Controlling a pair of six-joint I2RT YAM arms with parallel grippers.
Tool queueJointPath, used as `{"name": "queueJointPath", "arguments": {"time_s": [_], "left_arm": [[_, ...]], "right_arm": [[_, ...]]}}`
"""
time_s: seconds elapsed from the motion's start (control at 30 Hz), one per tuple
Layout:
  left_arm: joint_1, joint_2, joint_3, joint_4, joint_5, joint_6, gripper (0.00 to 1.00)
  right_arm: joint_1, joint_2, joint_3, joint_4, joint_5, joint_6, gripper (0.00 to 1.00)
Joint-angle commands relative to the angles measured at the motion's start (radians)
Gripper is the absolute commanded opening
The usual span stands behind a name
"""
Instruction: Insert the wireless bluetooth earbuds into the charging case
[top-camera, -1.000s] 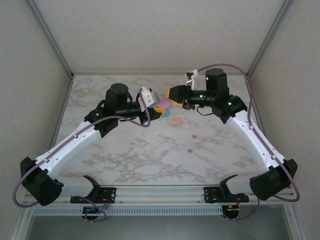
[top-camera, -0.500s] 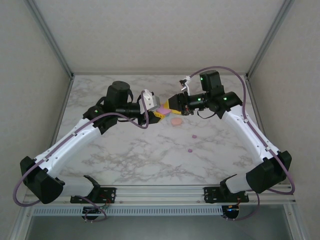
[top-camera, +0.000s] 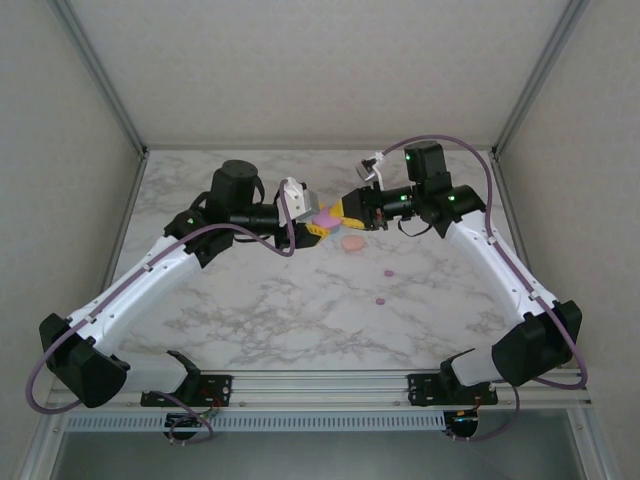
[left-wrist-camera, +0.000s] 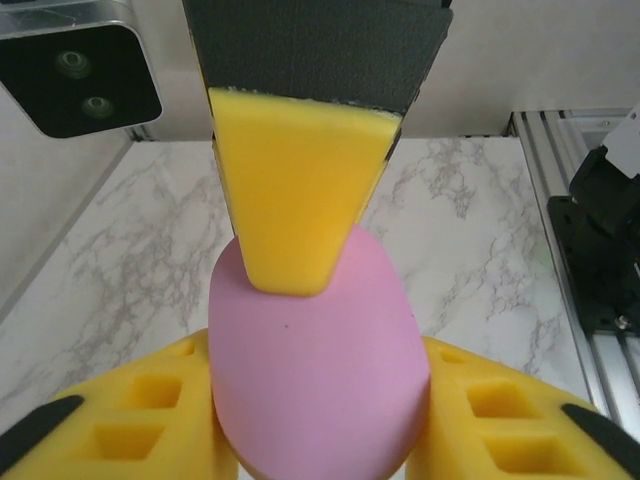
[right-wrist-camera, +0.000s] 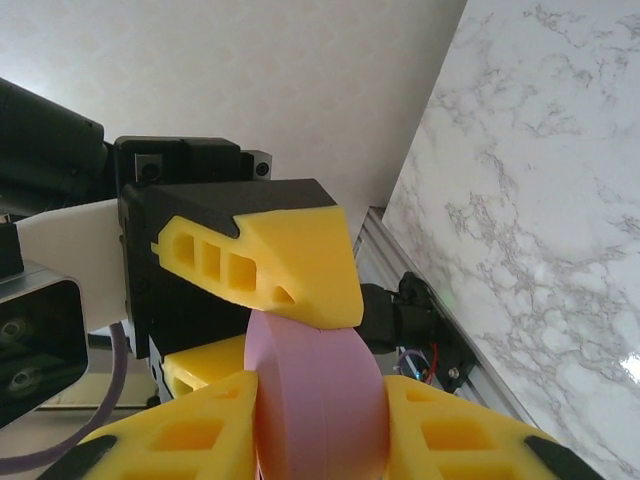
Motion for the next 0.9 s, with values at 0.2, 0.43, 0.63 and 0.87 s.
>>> {"name": "queueJointPath", "arguments": {"time_s": [0.2, 0.43, 0.63, 0.87], "left_arm": [[0.084, -0.071, -0.189, 0.432, -0.006, -0.298, 0.63], [0.088, -0.088, -0.281, 0.598, 0.007, -0.39, 0.67], [0.09, -0.064, -0.291, 0.742, 0.002, -0.479, 0.67], [0.09, -0.056, -0.256, 0.721, 0.063, -0.467, 0.63]], "right_arm": [[-0.002, -0.078, -0.153, 0.532, -0.026, 0.402, 0.17], [-0.004, -0.055, -0.207, 0.808, -0.017, 0.649, 0.17], [-0.001, -0.042, -0.213, 0.841, -0.023, 0.693, 0.18], [0.0, -0.021, -0.206, 0.836, -0.041, 0.704, 0.18]]}}
